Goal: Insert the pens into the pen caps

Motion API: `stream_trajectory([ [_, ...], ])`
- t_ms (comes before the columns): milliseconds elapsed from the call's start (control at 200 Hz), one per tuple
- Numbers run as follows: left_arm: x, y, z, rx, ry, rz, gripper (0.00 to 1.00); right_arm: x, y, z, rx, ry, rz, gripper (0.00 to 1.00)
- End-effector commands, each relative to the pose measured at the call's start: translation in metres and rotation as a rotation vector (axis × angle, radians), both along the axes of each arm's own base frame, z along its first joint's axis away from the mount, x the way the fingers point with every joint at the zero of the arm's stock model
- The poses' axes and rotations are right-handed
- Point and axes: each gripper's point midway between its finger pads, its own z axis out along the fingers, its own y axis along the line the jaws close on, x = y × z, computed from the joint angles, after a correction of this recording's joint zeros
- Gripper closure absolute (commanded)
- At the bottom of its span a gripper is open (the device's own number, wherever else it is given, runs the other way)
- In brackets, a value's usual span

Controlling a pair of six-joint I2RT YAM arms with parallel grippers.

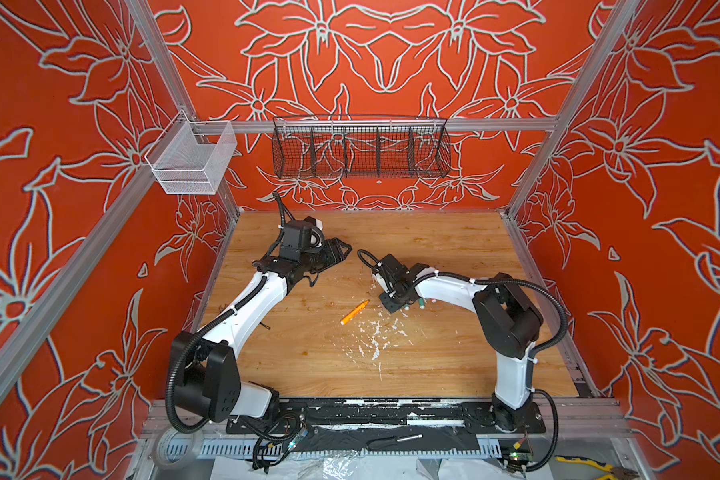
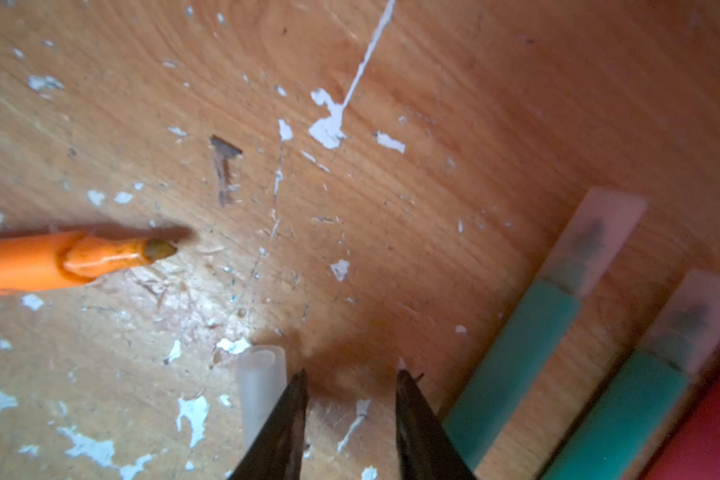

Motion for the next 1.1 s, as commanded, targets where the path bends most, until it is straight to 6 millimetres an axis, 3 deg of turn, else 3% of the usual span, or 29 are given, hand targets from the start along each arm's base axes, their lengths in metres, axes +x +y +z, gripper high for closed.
stream_trajectory([
  [0, -0.001, 0.001, 0.005, 0.004, -0.029, -0.003, 0.33, 0.003, -0.004, 0.005, -0.012, -0.003, -0.023, 0.63],
  [450, 0.001, 0.003, 0.002, 0.004, -0.017, -0.001, 0.33, -0.021, -0.015, 0.000, -0.002, 0.052, -0.049, 0.67],
  [626, 0.001, 0.003, 0.002, 0.008, -0.020, 0.002, 0.33, -0.032, -0.005, 0.006, 0.072, 0.072, -0.044, 0.67],
  [871, 0.001, 0.008, -0.001, 0.032, -0.018, 0.017, 0.33, -0.030, 0.010, 0.007, 0.141, 0.084, -0.049, 0.67],
  [1096, 0.003, 0.013, -0.012, 0.069, 0.004, 0.042, 0.33, -0.029, -0.006, 0.019, 0.084, 0.040, -0.058, 0.67],
])
